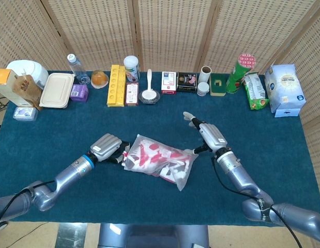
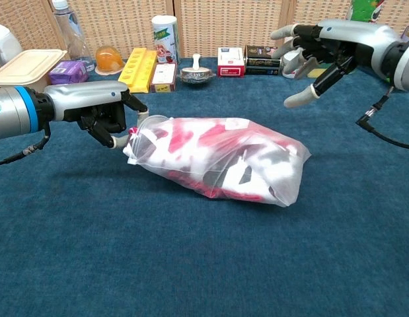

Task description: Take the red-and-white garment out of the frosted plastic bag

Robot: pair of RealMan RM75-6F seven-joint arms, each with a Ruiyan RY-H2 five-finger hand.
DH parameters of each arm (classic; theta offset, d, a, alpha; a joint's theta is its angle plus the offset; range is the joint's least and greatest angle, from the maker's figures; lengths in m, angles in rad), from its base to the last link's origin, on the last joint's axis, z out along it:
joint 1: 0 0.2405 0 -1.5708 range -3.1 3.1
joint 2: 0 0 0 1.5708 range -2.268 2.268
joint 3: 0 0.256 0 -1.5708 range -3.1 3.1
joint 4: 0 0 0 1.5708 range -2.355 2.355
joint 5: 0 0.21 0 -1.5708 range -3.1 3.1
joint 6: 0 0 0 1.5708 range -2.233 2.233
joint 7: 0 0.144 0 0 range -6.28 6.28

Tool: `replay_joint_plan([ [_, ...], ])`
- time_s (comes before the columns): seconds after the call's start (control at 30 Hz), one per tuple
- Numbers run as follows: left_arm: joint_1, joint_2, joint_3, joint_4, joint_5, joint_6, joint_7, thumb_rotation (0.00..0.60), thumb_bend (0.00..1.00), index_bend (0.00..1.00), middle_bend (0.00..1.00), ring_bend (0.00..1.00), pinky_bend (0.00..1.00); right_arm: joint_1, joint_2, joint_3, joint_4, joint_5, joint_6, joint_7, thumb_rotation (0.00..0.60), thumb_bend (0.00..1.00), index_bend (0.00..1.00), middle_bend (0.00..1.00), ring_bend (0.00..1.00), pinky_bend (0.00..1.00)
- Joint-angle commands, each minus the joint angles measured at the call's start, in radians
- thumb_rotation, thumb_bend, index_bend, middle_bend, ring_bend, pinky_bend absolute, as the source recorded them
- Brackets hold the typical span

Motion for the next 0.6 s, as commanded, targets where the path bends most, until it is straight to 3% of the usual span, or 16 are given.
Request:
replay_joint_plan([
  [0.03,-0.011,0.012,-0.004,-0.018,-0.009,-0.02,0.008,0.6,0.43,0.83,1.0,0.96,0.87,-0.021,0.025,-0.012,0.011,-0.059,0.042,0.014,0.6,0.13,0.11,0.21,0.27,0.23],
  [0.23,-0.035,0.038,-0.012,-0.054,-0.028,-0.067,0.03,0.6,0.43,0.83,1.0,0.96,0.87,-0.052,0.086,-0.06,0.031,-0.18,0.104,0.027,0.6,0.13,0.22,0.3,0.36,0.3],
  [0.5,-0.061,0.055,-0.034,-0.081,-0.083,-0.124,0.075,0.6,0.43,0.83,1.0,0.96,0.87,-0.079,0.132,-0.172,0.103,-0.39,0.187,0.092,0.6,0.13,0.34,0.43,0.49,0.42],
  [0.6,-0.068,0.056,-0.046,-0.087,-0.1,-0.129,0.098,0.6,0.43,0.83,1.0,0.96,0.87,-0.087,0.127,-0.223,0.169,-0.499,0.252,0.057,0.6,0.13,0.36,0.45,0.51,0.46],
])
